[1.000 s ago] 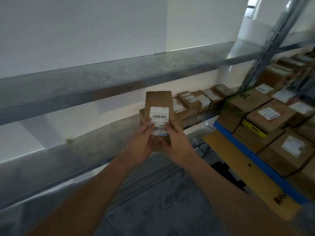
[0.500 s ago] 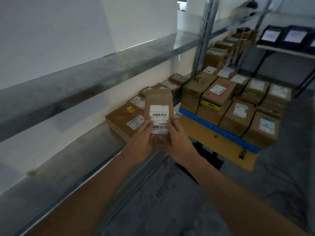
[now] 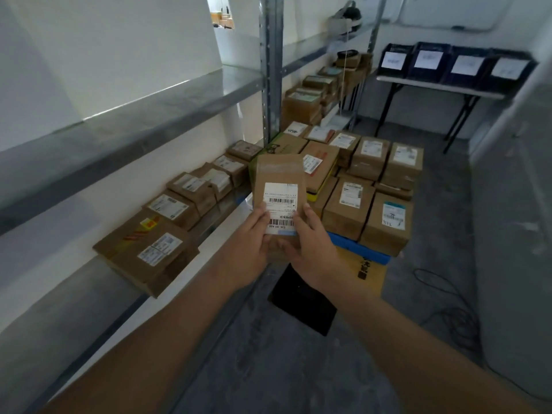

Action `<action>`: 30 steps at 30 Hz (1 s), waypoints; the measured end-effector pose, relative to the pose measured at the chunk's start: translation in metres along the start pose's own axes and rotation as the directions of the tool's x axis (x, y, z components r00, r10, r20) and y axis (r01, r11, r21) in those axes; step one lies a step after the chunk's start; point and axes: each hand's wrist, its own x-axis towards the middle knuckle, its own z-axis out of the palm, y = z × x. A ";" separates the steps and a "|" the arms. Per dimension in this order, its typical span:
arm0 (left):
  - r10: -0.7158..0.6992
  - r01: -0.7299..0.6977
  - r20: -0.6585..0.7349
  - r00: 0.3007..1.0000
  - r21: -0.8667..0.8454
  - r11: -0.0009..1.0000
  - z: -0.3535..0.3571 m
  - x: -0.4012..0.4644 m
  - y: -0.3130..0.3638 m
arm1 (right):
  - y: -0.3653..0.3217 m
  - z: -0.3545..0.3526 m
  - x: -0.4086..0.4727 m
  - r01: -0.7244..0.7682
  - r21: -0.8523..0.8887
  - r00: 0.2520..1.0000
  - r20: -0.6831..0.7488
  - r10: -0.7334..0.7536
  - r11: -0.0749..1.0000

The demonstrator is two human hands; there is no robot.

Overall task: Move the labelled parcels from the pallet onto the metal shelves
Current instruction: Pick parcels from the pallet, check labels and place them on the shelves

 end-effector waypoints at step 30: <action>0.196 -0.133 0.322 0.926 -0.207 0.969 0.120 0.268 0.004 | 0.156 -0.045 0.160 -0.385 0.027 0.912 -0.138 0.385 0.922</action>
